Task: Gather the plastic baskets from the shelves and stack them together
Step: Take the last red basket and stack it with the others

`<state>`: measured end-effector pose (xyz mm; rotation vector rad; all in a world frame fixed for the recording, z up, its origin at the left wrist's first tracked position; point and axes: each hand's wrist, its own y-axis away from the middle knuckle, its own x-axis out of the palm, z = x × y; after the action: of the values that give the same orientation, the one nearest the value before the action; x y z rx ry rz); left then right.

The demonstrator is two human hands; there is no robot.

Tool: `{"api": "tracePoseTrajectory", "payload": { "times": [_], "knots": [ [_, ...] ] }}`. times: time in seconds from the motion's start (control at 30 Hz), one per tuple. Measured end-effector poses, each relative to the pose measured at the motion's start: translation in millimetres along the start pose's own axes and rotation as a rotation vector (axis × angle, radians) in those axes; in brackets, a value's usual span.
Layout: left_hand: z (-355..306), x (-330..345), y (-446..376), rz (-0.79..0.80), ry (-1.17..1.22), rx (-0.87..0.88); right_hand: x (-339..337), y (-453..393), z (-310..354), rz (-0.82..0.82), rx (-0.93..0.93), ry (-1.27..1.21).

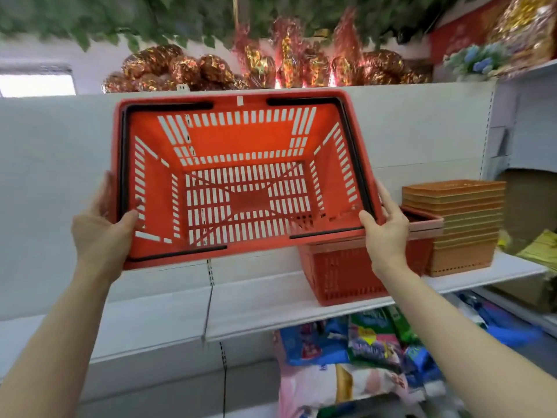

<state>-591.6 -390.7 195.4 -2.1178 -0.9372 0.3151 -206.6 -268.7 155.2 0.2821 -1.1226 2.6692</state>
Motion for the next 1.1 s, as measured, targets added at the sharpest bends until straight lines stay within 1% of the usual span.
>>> {"api": "tracePoseTrajectory", "payload": {
  "times": [0.17,0.33,0.5,0.63,0.77,0.9,1.03,1.1],
  "knots": [
    [0.0,76.9,-12.5,0.026,0.064,0.018,-36.2,-49.7,-5.2,-0.099,-0.052,0.057],
    [2.5,150.2,-11.3,0.053,0.055,0.035,-79.0,-97.4,-23.2,-0.129,-0.058,0.119],
    [10.5,227.1,-8.6,0.07,0.063,0.005,-122.3,-148.9,-58.6,-0.159,-0.047,0.176],
    [10.2,288.4,-0.3,0.089,0.005,-0.028,-157.1,-187.9,-93.6,-0.148,-0.008,0.201],
    [21.4,335.6,-4.3,0.125,-0.07,-0.113,-185.4,-227.5,-120.9,-0.092,0.045,0.256],
    [29.0,366.3,-7.3,0.132,-0.119,-0.259,-198.5,-264.3,-145.0,0.011,0.155,0.309],
    [29.2,383.7,-3.1,0.15,-0.159,-0.436,-204.5,-284.1,-178.0,0.08,0.221,0.414],
    [32.3,384.3,-5.2,0.187,-0.169,-0.492,-204.8,-286.2,-191.4,0.082,0.256,0.412]
  ]
}}
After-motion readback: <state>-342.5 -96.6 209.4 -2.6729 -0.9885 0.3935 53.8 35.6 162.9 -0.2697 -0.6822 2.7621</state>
